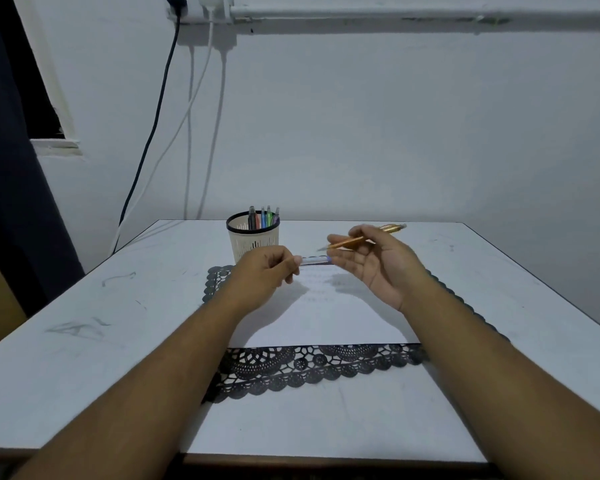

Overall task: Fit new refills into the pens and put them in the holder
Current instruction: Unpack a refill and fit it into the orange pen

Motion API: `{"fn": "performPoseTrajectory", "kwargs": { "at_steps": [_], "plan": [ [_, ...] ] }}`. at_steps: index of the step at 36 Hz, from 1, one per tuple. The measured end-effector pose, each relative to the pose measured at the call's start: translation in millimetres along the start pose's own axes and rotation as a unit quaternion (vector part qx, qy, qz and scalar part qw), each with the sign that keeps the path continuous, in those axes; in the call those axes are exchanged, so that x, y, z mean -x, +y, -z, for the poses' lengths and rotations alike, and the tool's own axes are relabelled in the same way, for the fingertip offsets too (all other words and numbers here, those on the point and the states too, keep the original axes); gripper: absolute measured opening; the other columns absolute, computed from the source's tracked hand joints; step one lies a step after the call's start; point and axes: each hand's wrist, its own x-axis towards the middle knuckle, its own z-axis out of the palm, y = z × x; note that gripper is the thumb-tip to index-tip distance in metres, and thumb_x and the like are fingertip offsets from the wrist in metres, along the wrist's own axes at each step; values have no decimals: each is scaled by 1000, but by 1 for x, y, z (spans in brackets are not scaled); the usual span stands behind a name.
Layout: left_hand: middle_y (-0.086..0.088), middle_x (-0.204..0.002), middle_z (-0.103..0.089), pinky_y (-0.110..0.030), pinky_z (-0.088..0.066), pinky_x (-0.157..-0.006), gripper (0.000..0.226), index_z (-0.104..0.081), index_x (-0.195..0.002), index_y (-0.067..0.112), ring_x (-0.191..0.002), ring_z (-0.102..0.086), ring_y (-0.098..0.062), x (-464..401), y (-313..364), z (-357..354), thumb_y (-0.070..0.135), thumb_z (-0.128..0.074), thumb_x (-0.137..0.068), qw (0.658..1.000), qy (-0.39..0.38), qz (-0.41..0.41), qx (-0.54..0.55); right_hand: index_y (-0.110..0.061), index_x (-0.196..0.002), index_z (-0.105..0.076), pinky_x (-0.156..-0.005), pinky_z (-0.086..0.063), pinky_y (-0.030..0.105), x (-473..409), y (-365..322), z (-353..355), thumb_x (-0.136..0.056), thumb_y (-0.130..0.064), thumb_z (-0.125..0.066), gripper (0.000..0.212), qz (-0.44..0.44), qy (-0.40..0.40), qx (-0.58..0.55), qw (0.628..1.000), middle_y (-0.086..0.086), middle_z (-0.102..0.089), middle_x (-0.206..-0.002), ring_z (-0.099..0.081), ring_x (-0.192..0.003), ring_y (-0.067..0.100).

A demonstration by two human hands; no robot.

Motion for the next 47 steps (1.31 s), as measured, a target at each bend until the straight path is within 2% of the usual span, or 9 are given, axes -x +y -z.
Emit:
{"fn": "performPoseTrajectory", "kwargs": {
  "at_steps": [2, 6, 9, 12, 16, 21, 27, 35, 47],
  "plan": [
    [5, -71, -70, -32, -44, -68, 30, -69, -75, 21, -66, -56, -10, -2, -8, 7, 36, -64, -101, 999, 4, 21, -31, -5, -90, -61, -76, -65, 39, -4, -6, 13, -105, -11, -53, 18, 31, 40, 15, 999, 22, -75, -101, -73, -80, 32],
    [2, -74, -72, -31, -44, -69, 29, -70, -76, 15, -68, -59, -10, -3, -20, 9, 30, -64, -101, 994, -6, 56, -95, -7, -91, -63, -66, -57, 34, -6, -9, 39, -100, 4, -52, 18, 64, 95, 185, 976, 10, -65, -78, -60, -68, 23],
    [4, -78, -72, -31, -45, -66, 28, -69, -76, 17, -76, -63, -10, -3, -23, 5, 31, -64, -99, 985, -23, 72, -157, 0, -90, -67, -66, -59, 33, -5, -4, 46, -97, 9, -52, 19, 38, 75, 226, 970, 17, -67, -82, -63, -68, 24],
    [4, -80, -70, -35, -50, -73, 26, -66, -76, 20, -81, -64, -16, -1, -21, 0, 34, -65, -98, 977, -38, 67, -200, 3, -87, -70, -78, -62, 34, -5, 7, 45, -93, 14, -58, 17, 16, 43, 235, 971, 20, -69, -85, -69, -77, 28],
    [5, -80, -67, -27, -40, -62, 24, -63, -79, 18, -76, -60, -11, 4, -16, -7, 32, -64, -98, 964, -61, 50, -253, 2, -83, -67, -83, -62, 38, -4, 20, 37, -86, 21, -60, 21, 1, 7, 255, 967, 21, -67, -79, -69, -73, 27],
    [6, -84, -65, -28, -41, -65, 24, -61, -80, 20, -81, -59, -14, 3, -15, -9, 33, -60, -100, 950, -77, 36, -300, -1, -79, -61, -62, -58, 33, -2, 28, 34, -86, 18, -60, 20, -12, -19, 314, 949, 21, -60, -72, -61, -63, 29],
    [5, -83, -65, -29, -42, -67, 29, -60, -79, 18, -80, -59, -13, 3, -15, -10, 36, -58, -101, 941, -86, 36, -325, -2, -77, -57, -48, -44, 31, 1, 30, 34, -86, 16, -58, 20, 14, 2, 350, 937, 18, -57, -64, -55, -55, 25],
    [0, -80, -65, -33, -47, -69, 34, -57, -74, 15, -78, -60, -18, 3, -14, -10, 37, -59, -101, 942, -89, 38, -322, -2, -79, -56, -45, -41, 28, 3, 29, 33, -87, 15, -57, 19, 21, 8, 363, 931, 20, -58, -64, -53, -48, 19],
    [1, -77, -61, -32, -40, -64, 36, -53, -71, 17, -74, -57, -16, 3, -14, -11, 37, -58, -101, 940, -90, 38, -328, -3, -79, -55, -47, -44, 28, 1, 29, 34, -89, 12, -59, 18, 17, 13, 383, 924, 25, -59, -73, -55, -48, 17]
  ]
}}
